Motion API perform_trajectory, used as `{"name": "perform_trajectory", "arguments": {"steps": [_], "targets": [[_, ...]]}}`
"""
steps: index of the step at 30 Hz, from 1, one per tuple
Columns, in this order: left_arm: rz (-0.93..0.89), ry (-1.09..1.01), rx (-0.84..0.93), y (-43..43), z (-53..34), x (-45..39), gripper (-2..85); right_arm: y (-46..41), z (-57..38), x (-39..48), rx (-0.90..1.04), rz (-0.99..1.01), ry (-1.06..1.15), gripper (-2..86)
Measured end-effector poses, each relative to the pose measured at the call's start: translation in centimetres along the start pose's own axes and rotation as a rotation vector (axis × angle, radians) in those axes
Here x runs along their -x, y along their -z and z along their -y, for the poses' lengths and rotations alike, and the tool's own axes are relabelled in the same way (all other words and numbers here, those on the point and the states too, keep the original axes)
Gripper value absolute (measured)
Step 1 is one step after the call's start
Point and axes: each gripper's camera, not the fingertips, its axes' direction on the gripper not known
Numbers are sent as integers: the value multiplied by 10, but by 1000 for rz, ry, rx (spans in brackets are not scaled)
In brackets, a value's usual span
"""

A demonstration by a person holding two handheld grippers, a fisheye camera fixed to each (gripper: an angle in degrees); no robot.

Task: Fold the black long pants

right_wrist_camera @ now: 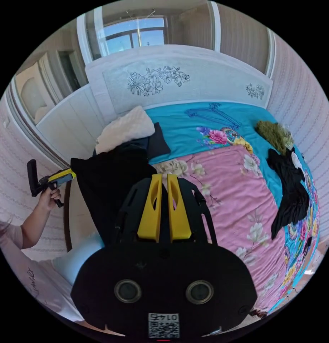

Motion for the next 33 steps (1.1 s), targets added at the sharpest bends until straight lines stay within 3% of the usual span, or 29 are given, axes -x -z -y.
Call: {"name": "perform_trajectory", "arguments": {"steps": [5,8,12,19,29,33], "targets": [[73,71,71,-36,-51,27,40,-52,-81,-14,142,-83,-46,42],[58,84,76,-37,-85,23,35,-39,-190,-34,127,-60,-152,53],[17,-5,91,-41,-116,-15,16,0,-392,-37,110,-104,-460,56],[-144,-482,175,-102,-150,-206,29,46,-680,28,5,-355,-943,61],[-414,-975,378,-251,-257,-535,58,-21,-800,-18,-305,-404,-981,86],[-474,-1107,433,-306,-300,-647,60,-82,-845,-59,-318,-222,-999,95]]}}
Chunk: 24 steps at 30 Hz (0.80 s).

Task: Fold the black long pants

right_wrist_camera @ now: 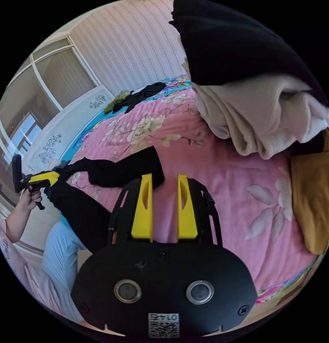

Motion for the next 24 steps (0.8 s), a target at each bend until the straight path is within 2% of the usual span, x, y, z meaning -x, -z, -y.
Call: {"name": "perform_trajectory", "arguments": {"steps": [4,8,12,17,19,24], "targets": [[-49,-156,53,-106,102,-43,63,-22,-29,-41,-10,159,30,41],[-155,-196,231,-224,174,-74,79,-48,-43,-87,37,329,-30,24],[-134,-166,440,-296,209,-93,1,-58,-65,-113,10,414,22,14],[-105,-330,301,-315,266,-145,-9,-63,-88,-151,-88,457,-7,9],[-70,-404,325,-330,287,-166,-9,-58,-103,-173,-179,444,-42,8],[35,-619,402,-395,314,-218,-9,-67,-127,-208,-266,427,-127,7]]}}
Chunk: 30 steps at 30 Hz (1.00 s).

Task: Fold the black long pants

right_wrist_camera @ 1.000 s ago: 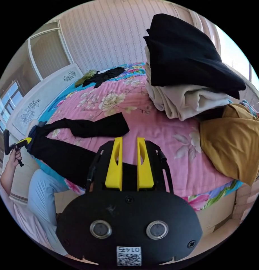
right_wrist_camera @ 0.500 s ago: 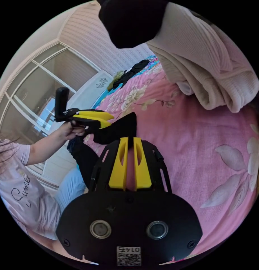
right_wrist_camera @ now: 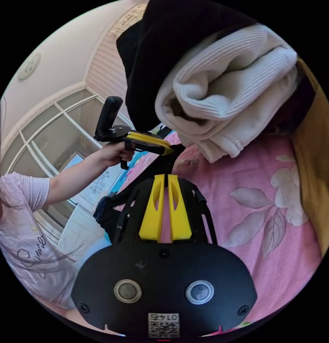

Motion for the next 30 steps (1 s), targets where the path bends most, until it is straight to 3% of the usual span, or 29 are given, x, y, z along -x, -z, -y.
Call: {"name": "perform_trajectory", "arguments": {"steps": [4,7,10,14,17,22,25,30], "targets": [[-19,9,98,-73,30,-4,-4,-16,-10,-24,70,-122,-54,6],[-64,54,59,-90,35,1,11,-30,-15,-39,122,-184,-90,5],[-71,119,8,-86,29,10,39,-34,-20,-51,119,-193,-108,3],[71,97,-90,-47,1,-17,35,-19,-27,-61,44,-229,-108,2],[55,31,-94,-40,-25,-68,33,-4,-33,-69,0,-185,-37,7],[60,39,-84,-59,-63,-135,32,-20,-43,-85,243,95,80,52],[102,124,-99,-62,-76,-137,26,-25,-50,-90,290,62,89,70],[-27,209,-90,-83,-71,-110,8,-38,-46,-85,230,112,152,90]]}}
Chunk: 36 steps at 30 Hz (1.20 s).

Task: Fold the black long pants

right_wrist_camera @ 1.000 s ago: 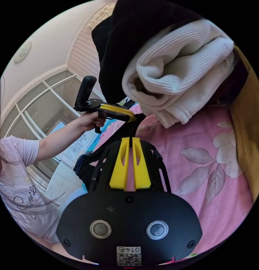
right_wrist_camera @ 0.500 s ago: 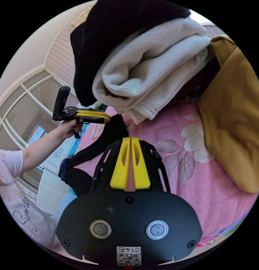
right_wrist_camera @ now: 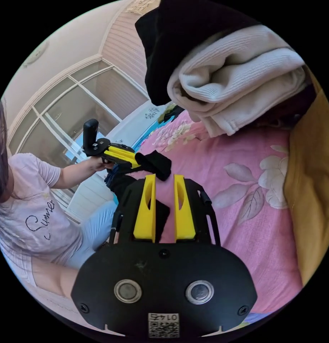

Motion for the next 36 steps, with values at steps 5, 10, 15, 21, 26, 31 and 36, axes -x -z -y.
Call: {"name": "perform_trajectory", "arguments": {"steps": [5,10,15,21,26,31,36], "targets": [[16,-27,-11,-19,16,2,-7,-41,20,22,52,-15,171,144],[45,-53,-17,-26,32,6,-10,-91,36,15,265,-198,111,37],[112,-77,-95,-22,68,24,-9,-70,34,-10,56,-111,-16,19],[95,-23,-51,-77,124,56,8,-70,33,-34,-10,-151,-150,12],[0,21,33,-93,140,87,58,-80,34,-45,22,-159,-203,10],[-59,-50,67,-74,135,104,83,-81,32,-51,12,-147,-218,9],[-120,-130,74,-53,133,120,101,-83,31,-52,7,-149,-219,9]]}}
